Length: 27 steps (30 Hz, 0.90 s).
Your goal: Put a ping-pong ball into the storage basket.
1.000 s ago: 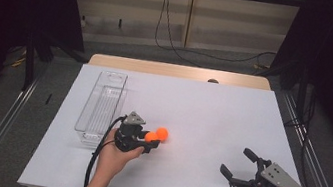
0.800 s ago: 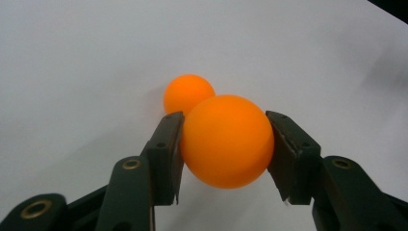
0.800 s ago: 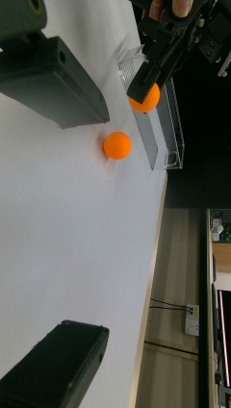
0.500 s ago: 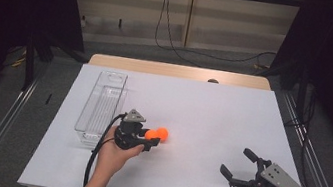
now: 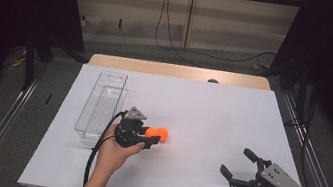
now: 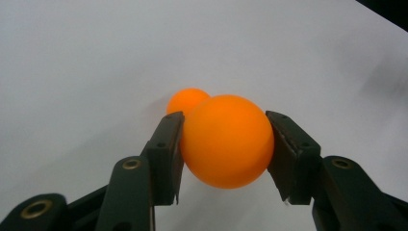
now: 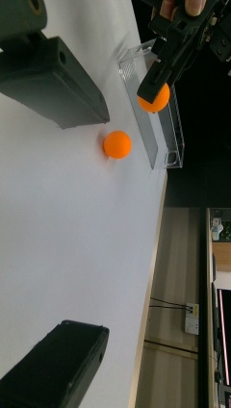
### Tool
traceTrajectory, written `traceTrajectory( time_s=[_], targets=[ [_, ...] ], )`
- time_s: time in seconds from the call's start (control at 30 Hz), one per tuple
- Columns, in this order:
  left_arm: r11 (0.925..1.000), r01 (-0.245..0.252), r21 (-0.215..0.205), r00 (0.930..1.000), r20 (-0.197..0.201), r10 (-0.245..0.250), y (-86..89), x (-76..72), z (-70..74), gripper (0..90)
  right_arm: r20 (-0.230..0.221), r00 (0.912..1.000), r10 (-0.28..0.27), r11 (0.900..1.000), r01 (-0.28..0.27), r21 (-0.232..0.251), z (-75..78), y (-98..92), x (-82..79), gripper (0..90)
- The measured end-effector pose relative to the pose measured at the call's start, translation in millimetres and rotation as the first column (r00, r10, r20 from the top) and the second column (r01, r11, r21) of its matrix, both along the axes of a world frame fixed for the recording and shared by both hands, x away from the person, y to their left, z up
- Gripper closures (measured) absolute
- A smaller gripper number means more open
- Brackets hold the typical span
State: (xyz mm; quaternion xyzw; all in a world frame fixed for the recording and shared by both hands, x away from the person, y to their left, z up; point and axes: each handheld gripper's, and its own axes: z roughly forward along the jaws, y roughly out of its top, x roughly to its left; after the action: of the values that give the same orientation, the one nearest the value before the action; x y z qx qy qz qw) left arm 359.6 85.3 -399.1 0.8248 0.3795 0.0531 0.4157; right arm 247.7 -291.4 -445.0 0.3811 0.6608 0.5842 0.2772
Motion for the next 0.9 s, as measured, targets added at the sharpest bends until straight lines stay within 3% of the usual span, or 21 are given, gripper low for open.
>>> traceTrajectory(
  time_s=[0.27,0.4,0.9],
  targets=[
    [0.9999,-0.013,0.002,0.9999,-0.005,0.013,0.3,5.1,1.2,50.9,-0.002,1.0000,-0.001,1.000,0.001,0.005,0.2,-0.3,-0.3,2.2],
    [0.9995,-0.008,0.030,1.0000,-0.001,0.008,-0.1,6.2,3.8,50.9,-0.001,1.0000,0.000,1.000,0.000,0.002,0.2,0.1,-0.3,2.2],
    [0.9999,-0.003,0.013,0.9999,-0.013,0.003,0.7,10.8,9.4,50.9,0.001,1.0000,0.000,1.000,0.000,0.001,0.1,0.1,-0.3,2.2]
  ],
)
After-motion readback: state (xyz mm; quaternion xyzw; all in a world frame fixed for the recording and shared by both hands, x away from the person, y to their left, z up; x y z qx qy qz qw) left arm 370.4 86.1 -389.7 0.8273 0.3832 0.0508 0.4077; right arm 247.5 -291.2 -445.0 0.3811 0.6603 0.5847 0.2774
